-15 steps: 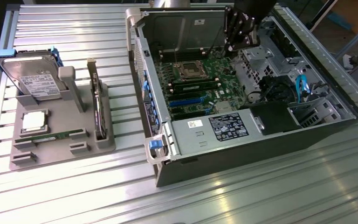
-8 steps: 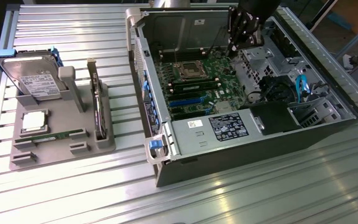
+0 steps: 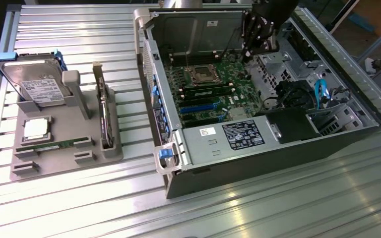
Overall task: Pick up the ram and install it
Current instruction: 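Press down the ram until it locks into place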
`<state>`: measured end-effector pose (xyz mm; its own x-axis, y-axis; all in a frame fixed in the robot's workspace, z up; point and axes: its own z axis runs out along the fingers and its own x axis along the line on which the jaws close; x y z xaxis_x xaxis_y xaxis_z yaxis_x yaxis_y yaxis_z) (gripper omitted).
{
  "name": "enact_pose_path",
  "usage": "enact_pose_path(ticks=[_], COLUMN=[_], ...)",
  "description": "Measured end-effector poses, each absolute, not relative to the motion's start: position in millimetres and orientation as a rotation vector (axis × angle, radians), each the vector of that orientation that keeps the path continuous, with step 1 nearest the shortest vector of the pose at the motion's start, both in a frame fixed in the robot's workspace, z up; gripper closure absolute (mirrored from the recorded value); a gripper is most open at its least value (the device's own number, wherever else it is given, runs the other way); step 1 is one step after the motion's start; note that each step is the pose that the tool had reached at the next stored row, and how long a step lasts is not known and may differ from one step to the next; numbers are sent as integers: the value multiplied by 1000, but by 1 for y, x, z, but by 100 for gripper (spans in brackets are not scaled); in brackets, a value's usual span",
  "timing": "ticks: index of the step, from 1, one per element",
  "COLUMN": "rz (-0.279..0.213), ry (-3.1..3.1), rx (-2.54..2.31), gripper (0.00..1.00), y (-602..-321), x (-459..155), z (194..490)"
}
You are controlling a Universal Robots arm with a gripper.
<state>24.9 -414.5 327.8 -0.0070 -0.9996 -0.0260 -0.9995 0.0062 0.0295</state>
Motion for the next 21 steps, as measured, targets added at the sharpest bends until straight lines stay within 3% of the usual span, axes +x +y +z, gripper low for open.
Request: enact_pose_path(ticks=[21], rz=[-62], ry=[-2227], rx=[2212], gripper=[89], y=[-414], x=[25], z=[272])
